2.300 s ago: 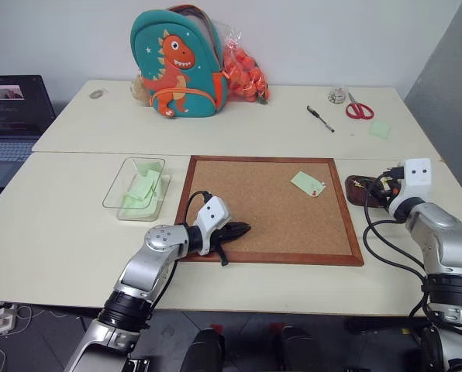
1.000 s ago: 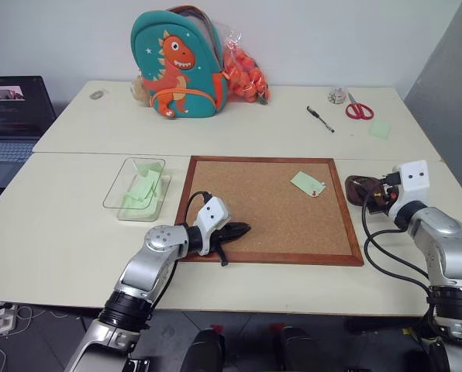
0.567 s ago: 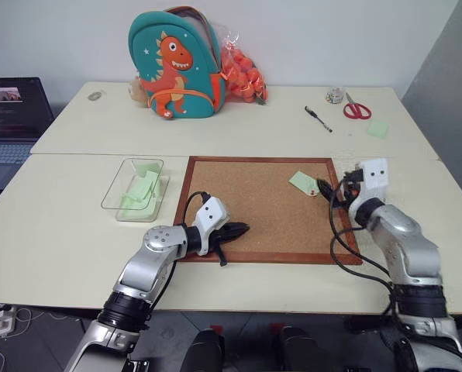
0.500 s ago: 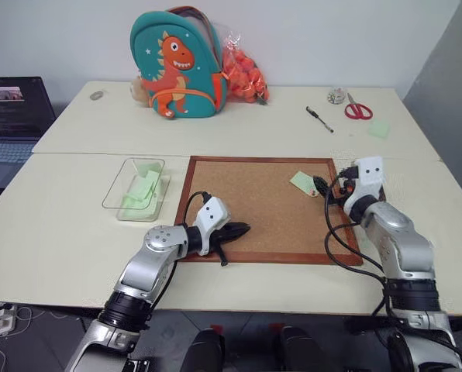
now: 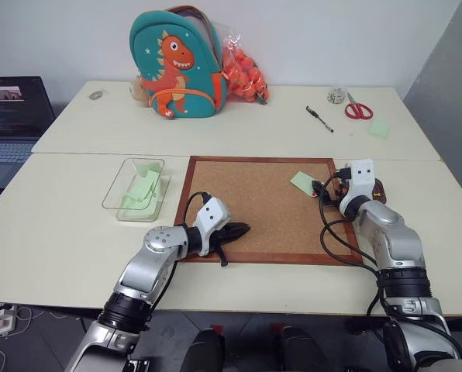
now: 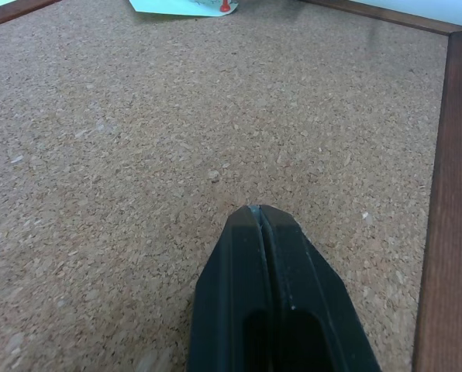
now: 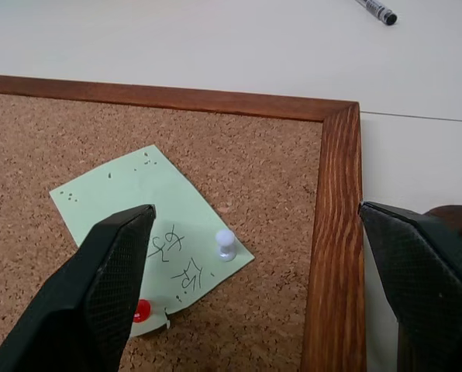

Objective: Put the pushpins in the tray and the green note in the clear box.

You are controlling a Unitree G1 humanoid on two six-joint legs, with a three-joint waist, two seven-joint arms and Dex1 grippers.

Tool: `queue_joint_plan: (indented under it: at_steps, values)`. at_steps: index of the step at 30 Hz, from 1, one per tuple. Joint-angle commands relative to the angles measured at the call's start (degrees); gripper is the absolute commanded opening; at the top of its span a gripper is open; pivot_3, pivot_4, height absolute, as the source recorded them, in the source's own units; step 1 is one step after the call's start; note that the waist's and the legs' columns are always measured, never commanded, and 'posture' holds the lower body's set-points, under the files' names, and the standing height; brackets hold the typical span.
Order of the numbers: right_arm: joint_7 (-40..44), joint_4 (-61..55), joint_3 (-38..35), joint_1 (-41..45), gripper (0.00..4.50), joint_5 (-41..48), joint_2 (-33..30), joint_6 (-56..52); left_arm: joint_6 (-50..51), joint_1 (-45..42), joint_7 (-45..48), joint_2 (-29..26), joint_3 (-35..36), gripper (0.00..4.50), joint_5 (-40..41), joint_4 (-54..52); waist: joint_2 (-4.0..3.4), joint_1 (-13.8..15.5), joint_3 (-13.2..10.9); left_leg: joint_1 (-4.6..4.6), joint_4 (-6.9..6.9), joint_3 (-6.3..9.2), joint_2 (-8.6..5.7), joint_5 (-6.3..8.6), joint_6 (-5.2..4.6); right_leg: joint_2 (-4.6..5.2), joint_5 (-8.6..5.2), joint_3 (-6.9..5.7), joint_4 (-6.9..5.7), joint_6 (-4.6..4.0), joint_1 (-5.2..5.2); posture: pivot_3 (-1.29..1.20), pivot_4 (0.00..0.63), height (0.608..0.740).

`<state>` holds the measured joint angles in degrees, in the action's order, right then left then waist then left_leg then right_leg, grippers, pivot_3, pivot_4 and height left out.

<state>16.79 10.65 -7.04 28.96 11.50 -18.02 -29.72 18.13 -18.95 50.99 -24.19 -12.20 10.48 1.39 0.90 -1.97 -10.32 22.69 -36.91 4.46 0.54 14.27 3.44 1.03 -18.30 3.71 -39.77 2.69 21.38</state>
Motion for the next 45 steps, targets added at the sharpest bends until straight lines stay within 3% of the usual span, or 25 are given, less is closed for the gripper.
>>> queue_joint_plan:
  at_steps: [1,13,18,45]
  values:
    - [0.3,-0.3,0.3,1.4,3.45,-0.7,-0.3,2.3,1.5,1.6,0.1,-0.7,-1.5,0.0,-1.2,1.4,0.0,0.0,0.0,0.0,0.0,0.0,0.0,0.0,0.0,0.0,0.0,0.0,0.0,0.0,0.0,0.0,0.15,0.74]
    - [0.3,1.9,0.8,2.0,0.86,-1.9,0.2,3.9,1.2,1.1,0.2,-0.8,-1.6,0.0,-1.3,2.0,0.0,0.0,0.0,0.0,0.0,0.0,0.0,0.0,0.0,0.0,0.0,-0.01,0.0,0.0,0.0,0.0,0.15,0.74]
    - [0.7,1.8,1.1,1.9,0.08,-1.6,0.0,3.8,1.2,1.2,0.2,-0.7,-1.6,0.0,-1.2,2.3,0.0,0.0,0.0,0.0,-0.01,0.01,0.0,0.0,0.0,0.0,0.0,-0.01,0.0,0.0,0.0,0.0,0.15,0.74]
    - [1.9,-3.6,-0.8,1.6,0.08,1.2,0.6,4.8,2.5,1.3,-0.4,-0.5,-2.6,0.0,-1.9,4.5,0.0,0.0,0.0,0.0,0.0,0.01,0.0,0.0,0.0,0.0,0.0,0.0,0.0,0.0,0.0,0.0,0.15,0.74]
